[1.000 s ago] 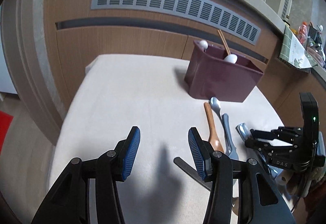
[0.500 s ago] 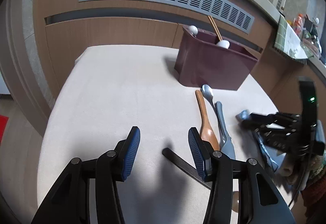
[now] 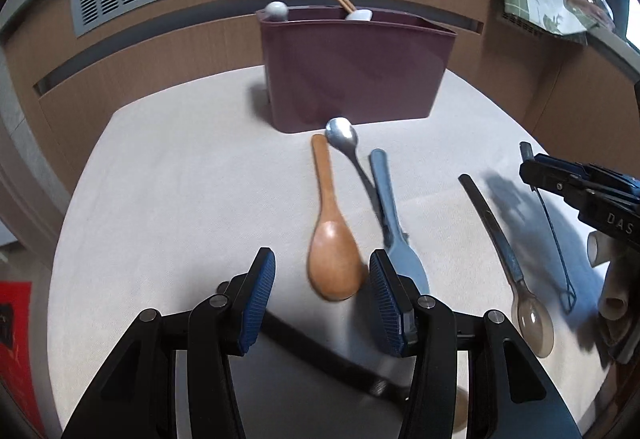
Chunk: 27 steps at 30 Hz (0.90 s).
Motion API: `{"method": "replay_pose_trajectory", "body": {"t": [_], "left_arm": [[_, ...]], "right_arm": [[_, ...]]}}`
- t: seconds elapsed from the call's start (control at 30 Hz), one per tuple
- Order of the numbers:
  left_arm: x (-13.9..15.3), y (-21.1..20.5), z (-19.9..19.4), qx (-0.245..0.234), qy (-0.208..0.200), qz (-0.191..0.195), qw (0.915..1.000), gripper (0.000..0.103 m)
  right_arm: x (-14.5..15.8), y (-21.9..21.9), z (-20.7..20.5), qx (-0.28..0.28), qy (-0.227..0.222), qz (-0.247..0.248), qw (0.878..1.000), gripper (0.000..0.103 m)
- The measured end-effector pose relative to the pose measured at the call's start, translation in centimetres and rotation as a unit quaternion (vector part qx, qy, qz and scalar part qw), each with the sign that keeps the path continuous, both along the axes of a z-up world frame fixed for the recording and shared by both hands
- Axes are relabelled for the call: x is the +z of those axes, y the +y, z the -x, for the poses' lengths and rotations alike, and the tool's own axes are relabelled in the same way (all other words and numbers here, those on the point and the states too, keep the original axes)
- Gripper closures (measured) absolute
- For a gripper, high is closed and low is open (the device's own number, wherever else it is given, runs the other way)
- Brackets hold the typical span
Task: Organize utensils
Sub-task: 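Grasp the metal slotted turner by its handle with the right tool, then grasp the wooden spoon by its handle with the left tool while the right tool holds the turner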
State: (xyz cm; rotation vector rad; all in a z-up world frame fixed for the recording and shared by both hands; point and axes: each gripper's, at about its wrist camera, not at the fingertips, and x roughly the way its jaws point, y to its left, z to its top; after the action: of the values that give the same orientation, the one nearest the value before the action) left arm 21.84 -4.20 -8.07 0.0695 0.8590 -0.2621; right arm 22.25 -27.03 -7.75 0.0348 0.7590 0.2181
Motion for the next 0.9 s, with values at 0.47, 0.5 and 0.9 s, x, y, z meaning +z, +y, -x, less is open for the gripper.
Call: {"method": "replay_pose_trajectory", "body": {"t": [0.47,0.5,0.9], "left_arm": [[-0.9,-0.1,-0.5,0.020,0.011,-0.011,0.9997,0.053],[-1.0,-0.3,-0.5,0.022,0.010,-0.016,0.9996,0.053],[-1.0,0.2,-1.7,0.060,0.012,0.005,0.9981,0.072]], "right_arm": [[-1.2,-0.6,0.3,-0.013,0.002,-0.028,1.000,0.073],[-1.2,-0.6,0.4,-0.013,0.001,-0.028,1.000,0.073],[-1.1,-0.6,0.6,-0.018,-0.002,-0.027,0.999,0.073]]}}
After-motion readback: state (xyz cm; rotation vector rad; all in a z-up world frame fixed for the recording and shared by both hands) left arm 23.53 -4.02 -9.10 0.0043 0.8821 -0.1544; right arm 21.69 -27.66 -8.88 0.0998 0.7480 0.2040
